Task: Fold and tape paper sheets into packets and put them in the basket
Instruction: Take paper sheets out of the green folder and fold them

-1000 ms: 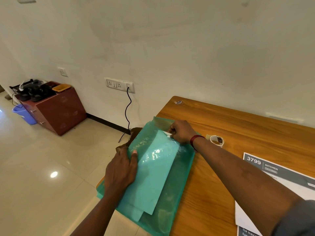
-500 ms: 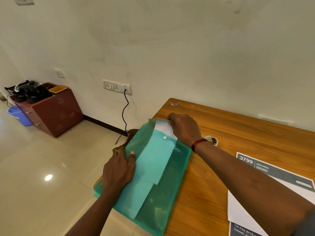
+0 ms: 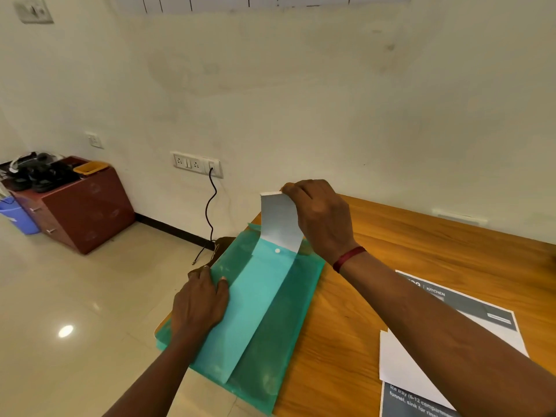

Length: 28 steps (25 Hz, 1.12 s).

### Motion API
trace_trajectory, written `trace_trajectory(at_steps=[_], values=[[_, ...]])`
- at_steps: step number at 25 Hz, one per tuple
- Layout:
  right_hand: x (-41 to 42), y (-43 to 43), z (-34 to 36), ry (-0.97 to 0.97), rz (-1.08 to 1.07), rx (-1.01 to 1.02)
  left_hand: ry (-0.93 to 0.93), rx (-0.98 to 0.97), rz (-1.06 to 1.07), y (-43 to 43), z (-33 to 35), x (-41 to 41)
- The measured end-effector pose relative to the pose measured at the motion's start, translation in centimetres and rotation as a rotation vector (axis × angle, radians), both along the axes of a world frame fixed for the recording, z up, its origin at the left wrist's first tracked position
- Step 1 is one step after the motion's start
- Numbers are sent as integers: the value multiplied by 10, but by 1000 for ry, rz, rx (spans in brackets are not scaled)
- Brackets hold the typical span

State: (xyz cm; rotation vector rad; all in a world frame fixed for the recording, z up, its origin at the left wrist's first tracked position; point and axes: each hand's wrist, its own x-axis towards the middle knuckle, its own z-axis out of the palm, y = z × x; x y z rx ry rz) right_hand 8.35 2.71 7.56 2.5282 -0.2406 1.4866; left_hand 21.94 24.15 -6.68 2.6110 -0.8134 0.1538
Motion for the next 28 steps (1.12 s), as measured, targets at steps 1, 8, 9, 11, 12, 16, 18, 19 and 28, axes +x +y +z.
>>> trace_trajectory(at_steps=[1, 8, 9, 11, 12, 16, 18, 19, 28], values=[[-3, 2, 4, -31, 0, 2, 6, 6, 0, 1, 1, 0], [-40, 20, 23, -175, -17, 78, 59, -54, -43, 2, 13, -7], [-45, 22, 22, -189, -5, 146, 76, -77, -55, 2, 18, -9], [-56, 27, 19, -241, 28, 328, 86, -104, -77, 2, 33, -8], [-61, 29, 19, -276, 42, 429, 90, -116, -85, 1, 43, -7], [-85, 32, 14, -385, 61, 810, 44, -260, -183, -13, 81, -16], [-103, 31, 4, -433, 54, 1037, -71, -278, -330, -25, 93, -37], [-114, 31, -3, -462, 65, 1136, -132, -264, -427, -31, 96, -50], [-235, 38, -79, -642, -57, 1508, -229, -80, -898, -94, 54, -197]])
